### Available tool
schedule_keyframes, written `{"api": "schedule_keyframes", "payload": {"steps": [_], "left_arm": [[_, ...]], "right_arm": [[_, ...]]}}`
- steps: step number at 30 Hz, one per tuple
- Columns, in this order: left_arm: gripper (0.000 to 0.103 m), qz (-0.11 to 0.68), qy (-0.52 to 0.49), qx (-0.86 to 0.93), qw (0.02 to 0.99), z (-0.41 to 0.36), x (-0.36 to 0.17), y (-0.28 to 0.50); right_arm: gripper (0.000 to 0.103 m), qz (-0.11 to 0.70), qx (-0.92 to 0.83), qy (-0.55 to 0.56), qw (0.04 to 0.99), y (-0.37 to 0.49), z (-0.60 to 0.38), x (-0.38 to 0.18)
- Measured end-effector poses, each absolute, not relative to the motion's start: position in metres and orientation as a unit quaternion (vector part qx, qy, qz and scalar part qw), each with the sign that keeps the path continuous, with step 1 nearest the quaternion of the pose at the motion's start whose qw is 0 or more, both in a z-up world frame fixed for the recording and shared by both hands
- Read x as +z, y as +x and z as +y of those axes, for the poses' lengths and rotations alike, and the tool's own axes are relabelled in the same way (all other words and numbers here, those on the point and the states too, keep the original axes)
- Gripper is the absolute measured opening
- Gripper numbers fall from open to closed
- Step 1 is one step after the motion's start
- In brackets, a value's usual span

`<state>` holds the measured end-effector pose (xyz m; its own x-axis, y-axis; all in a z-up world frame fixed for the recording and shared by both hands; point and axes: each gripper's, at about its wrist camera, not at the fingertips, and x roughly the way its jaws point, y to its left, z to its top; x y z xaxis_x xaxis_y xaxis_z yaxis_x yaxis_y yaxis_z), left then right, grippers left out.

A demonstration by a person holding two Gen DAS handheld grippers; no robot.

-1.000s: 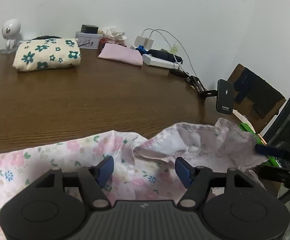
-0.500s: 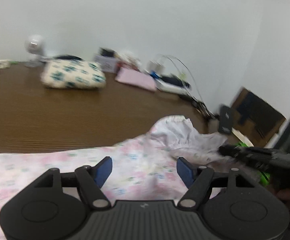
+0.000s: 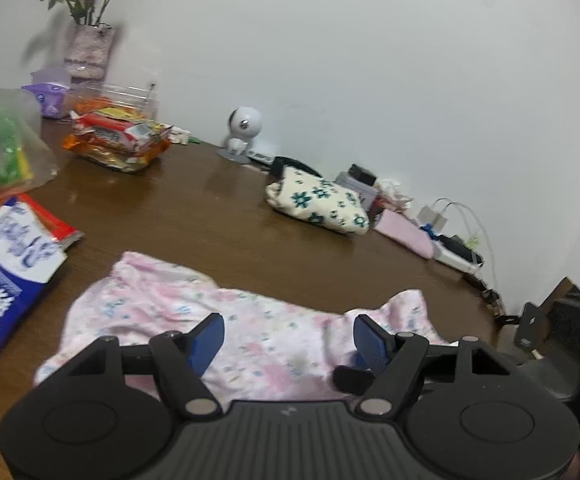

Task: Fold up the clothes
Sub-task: 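Open the right gripper and lift both grippers off the folded garment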

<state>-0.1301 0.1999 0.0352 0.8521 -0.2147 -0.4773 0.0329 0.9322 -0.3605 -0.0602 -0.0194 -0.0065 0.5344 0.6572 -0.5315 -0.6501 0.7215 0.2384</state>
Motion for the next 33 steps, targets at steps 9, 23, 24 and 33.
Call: {"api": "schedule_keyframes", "payload": {"steps": [9, 23, 24, 33], "left_arm": [[0.071, 0.279, -0.169, -0.045, 0.944, 0.211, 0.013, -0.122], [0.071, 0.293, -0.126, 0.057, 0.946, 0.221, 0.015, -0.155], [0.071, 0.295, -0.12, 0.061, 0.946, 0.219, 0.013, -0.156], [0.05, 0.318, -0.075, 0.036, 0.944, 0.206, -0.004, -0.129]], "right_arm": [[0.048, 0.245, 0.331, -0.014, 0.911, -0.115, -0.136, 0.044], [0.013, 0.316, 0.377, -0.077, 0.867, -0.059, -0.037, -0.014], [0.034, 0.308, 0.386, -0.067, 0.867, -0.061, -0.043, -0.008], [0.052, 0.303, 0.369, -0.078, 0.875, -0.003, -0.094, 0.012]]}}
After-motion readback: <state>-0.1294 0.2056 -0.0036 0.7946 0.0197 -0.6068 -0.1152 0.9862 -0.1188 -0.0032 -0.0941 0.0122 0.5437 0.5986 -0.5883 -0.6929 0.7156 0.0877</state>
